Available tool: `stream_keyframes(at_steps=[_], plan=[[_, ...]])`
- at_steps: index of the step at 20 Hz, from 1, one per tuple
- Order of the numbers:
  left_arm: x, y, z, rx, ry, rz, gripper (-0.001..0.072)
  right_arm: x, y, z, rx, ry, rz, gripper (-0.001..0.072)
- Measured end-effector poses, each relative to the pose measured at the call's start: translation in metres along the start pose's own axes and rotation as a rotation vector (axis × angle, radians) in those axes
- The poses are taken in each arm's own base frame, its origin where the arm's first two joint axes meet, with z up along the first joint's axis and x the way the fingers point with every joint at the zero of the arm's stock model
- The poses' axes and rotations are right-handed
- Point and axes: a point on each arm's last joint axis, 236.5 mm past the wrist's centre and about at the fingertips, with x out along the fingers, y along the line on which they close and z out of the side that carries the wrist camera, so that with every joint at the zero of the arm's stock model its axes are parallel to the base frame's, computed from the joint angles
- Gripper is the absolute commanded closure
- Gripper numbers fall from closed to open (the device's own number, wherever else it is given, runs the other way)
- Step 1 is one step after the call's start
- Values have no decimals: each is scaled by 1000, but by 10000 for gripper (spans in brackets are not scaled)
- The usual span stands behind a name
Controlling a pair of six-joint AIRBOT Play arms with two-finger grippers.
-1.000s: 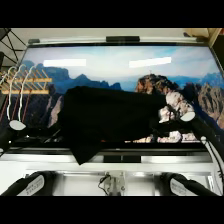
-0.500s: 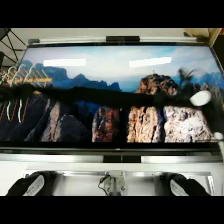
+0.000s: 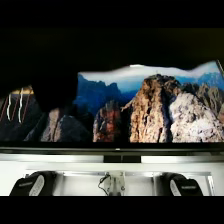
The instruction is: Fold the shirts.
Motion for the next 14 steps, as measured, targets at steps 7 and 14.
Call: stream_keyframes(at_steps=[7, 14], plan=[[-3, 34, -87, -31, 304, 116, 673, -1, -28, -79, -33, 357, -101, 643], [34, 107, -325, -223, 872, 182, 674, 69, -63, -302, -5, 1041, -143, 643]])
